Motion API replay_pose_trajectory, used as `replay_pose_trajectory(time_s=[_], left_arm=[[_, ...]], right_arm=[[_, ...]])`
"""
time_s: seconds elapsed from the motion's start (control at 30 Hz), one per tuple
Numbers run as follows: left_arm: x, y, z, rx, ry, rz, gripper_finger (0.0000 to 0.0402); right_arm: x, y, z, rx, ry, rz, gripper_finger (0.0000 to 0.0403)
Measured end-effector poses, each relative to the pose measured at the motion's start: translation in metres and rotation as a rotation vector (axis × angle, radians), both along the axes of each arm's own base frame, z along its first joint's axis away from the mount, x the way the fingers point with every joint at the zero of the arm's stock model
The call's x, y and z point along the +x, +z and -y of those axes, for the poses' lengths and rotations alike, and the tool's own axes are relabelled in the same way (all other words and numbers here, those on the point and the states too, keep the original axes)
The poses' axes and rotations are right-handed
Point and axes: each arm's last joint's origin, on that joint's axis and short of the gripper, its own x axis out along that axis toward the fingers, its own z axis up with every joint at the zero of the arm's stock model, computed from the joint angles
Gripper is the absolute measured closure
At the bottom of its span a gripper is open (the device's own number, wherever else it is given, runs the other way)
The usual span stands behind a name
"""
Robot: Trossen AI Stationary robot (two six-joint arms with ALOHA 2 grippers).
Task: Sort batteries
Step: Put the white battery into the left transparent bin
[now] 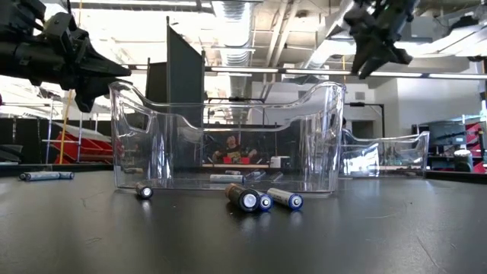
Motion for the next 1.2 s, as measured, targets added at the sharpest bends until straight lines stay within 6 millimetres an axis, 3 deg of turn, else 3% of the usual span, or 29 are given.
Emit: replay_pose_trajectory(time_s=[0.13, 0.33, 0.53, 0.83, 1.03, 1.2], left_arm=[[0.003, 0.004, 0.000, 0.001, 0.002, -0.052, 0.0269], [0.008, 0.038, -0.001, 0.088, 0.006, -0.128, 0.0269], [0.020, 0.074, -0.004, 0.159, 0.058, -0.238, 0.0269], [0.060, 0.117, -0.008, 0.255, 0.083, -0.352, 0.0269], [0.098, 0.141, -0.012, 0.171, 0.101, -0.353, 0.0269], [0.132, 0.154, -0.028, 0.110, 0.160, -0.409, 0.0269]], right_arm=[[-0.003, -0.018, -0.028, -0.017, 0.030, 0.111, 0.0269], [-0.005, -0.047, -0.067, -0.013, 0.110, 0.255, 0.0275], [-0.008, -0.069, -0.090, 0.011, 0.103, 0.250, 0.0275], [-0.004, -0.080, -0.105, 0.052, 0.148, 0.209, 0.0275], [-0.002, -0.084, -0.107, 0.046, 0.165, 0.178, 0.0275], [-0.001, -0.085, -0.107, 0.038, 0.175, 0.160, 0.0275]])
